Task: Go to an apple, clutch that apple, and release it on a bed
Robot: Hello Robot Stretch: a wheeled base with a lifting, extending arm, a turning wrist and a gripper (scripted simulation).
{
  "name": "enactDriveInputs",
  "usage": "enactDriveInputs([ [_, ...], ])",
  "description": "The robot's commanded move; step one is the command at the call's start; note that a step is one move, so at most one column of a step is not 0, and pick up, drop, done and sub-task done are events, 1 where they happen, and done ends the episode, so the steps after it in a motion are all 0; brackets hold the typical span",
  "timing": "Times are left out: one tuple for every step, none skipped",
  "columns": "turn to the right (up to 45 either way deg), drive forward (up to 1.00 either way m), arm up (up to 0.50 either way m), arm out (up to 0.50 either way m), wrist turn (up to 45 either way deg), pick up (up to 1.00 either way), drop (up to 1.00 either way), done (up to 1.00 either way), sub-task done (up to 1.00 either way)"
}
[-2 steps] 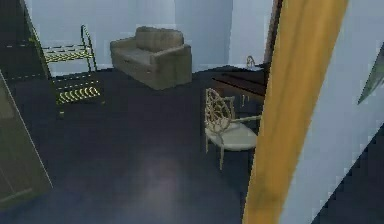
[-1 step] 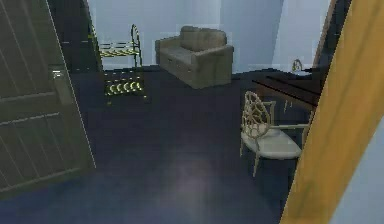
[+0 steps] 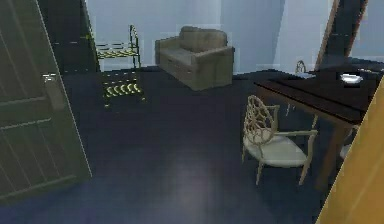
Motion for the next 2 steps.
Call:
enactDriveInputs([
  [-24.0,0.00,0.00,0.00,0.0,0.00,0.00,0.00,0.00],
  [0.0,0.30,0.00,0.00,0.0,0.00,0.00,0.00,0.00],
])
